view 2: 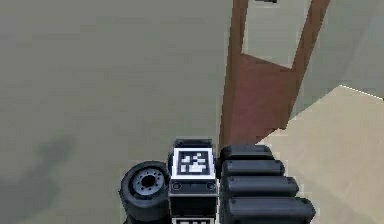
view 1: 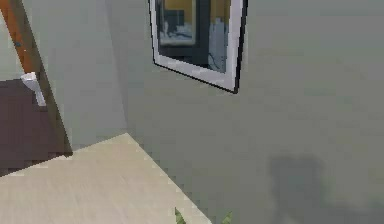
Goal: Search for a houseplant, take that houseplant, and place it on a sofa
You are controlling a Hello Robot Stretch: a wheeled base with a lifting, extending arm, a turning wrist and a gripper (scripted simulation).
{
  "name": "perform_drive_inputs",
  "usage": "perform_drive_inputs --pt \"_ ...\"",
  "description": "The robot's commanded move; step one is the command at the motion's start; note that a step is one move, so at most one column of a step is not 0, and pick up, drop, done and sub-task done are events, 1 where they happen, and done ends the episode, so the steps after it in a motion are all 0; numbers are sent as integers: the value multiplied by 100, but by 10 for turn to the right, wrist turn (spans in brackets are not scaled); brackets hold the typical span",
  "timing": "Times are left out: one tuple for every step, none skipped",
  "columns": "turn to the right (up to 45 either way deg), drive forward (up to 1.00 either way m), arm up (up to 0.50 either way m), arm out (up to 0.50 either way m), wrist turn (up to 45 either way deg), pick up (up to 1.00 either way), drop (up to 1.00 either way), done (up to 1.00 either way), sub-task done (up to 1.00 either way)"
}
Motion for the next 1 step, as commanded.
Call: perform_drive_inputs --pt "60 0 0 0 0 0 0 0 0"
